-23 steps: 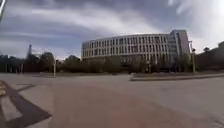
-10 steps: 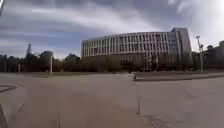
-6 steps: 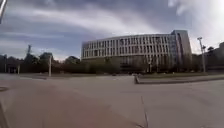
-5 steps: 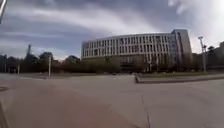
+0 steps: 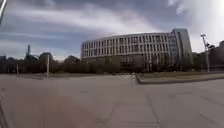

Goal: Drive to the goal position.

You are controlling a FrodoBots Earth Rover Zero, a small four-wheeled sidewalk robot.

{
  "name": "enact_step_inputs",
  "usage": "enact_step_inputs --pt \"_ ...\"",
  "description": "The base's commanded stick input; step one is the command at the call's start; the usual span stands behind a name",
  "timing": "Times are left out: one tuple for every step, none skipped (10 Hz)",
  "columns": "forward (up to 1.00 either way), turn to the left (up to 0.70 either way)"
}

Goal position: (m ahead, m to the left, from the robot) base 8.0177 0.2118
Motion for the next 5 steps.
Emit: enact_step_inputs --pt "1.00 0.00" --pt "1.00 0.00" --pt "1.00 0.00" --pt "1.00 -0.01" --pt "1.00 -0.13"
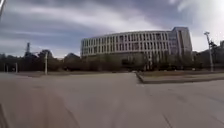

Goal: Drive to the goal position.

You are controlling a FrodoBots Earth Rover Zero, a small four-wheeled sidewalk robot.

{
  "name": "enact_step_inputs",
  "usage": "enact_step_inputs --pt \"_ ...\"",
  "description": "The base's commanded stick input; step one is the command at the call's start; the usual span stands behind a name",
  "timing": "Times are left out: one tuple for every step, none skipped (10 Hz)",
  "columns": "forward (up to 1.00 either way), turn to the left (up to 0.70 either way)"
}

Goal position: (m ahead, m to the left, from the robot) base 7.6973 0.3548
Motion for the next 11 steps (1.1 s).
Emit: enact_step_inputs --pt "1.00 -0.34" --pt "1.00 -0.40" --pt "1.00 -0.40" --pt "1.00 -0.10" --pt "1.00 0.00" --pt "1.00 0.00" --pt "1.00 0.00" --pt "1.00 0.00" --pt "1.00 0.00" --pt "1.00 0.00" --pt "1.00 0.00"
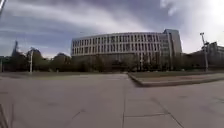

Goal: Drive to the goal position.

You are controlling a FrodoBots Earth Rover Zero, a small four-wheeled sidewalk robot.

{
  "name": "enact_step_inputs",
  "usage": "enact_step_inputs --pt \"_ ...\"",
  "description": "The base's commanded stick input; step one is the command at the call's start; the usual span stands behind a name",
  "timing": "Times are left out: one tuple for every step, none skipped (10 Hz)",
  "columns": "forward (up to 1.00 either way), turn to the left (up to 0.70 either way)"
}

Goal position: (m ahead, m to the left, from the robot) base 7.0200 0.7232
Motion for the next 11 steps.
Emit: enact_step_inputs --pt "1.00 0.00" --pt "1.00 0.00" --pt "1.00 0.00" --pt "1.00 0.00" --pt "1.00 0.00" --pt "1.00 0.00" --pt "1.00 0.00" --pt "1.00 0.00" --pt "1.00 0.00" --pt "1.00 0.00" --pt "1.00 0.00"
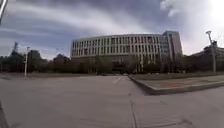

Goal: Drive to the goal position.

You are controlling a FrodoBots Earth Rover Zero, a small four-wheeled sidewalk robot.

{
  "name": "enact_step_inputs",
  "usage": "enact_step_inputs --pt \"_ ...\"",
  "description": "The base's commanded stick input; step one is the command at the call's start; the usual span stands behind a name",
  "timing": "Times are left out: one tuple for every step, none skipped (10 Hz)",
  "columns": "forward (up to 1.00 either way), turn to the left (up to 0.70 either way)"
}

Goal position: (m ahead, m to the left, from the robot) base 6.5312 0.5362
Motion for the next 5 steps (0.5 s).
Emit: enact_step_inputs --pt "1.00 0.00" --pt "1.00 0.00" --pt "1.00 0.00" --pt "1.00 0.00" --pt "1.00 0.00"
